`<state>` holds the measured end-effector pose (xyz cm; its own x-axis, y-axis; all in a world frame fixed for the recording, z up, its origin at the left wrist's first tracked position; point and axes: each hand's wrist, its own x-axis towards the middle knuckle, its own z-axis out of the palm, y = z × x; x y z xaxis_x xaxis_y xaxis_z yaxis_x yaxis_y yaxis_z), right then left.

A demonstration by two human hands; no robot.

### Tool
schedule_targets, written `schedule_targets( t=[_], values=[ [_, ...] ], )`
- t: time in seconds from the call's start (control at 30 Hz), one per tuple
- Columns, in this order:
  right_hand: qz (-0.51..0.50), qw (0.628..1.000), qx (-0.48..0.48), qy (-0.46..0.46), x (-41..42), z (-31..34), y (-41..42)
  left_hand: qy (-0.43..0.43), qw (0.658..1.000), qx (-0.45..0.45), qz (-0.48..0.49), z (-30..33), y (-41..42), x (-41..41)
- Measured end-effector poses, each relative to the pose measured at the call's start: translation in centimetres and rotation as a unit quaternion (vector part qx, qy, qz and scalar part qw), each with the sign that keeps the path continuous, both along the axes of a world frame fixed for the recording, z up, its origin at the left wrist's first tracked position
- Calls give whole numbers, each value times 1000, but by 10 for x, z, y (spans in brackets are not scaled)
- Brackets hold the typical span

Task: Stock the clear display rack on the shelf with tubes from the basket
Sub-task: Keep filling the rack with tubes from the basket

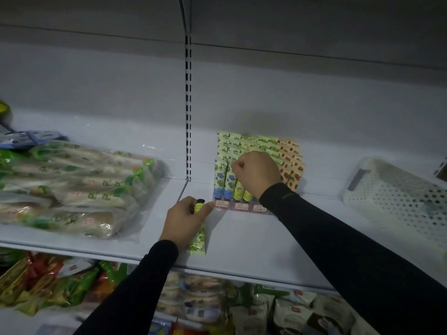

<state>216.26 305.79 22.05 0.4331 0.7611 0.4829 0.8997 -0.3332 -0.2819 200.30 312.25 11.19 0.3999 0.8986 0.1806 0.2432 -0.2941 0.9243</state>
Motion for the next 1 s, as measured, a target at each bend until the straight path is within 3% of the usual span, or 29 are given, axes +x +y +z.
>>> schedule_targets(
  t=[1.0],
  values=[
    [-7,999,-34,5,-1,9,3,10,1000,2,-5,4,-4,0]
  ],
)
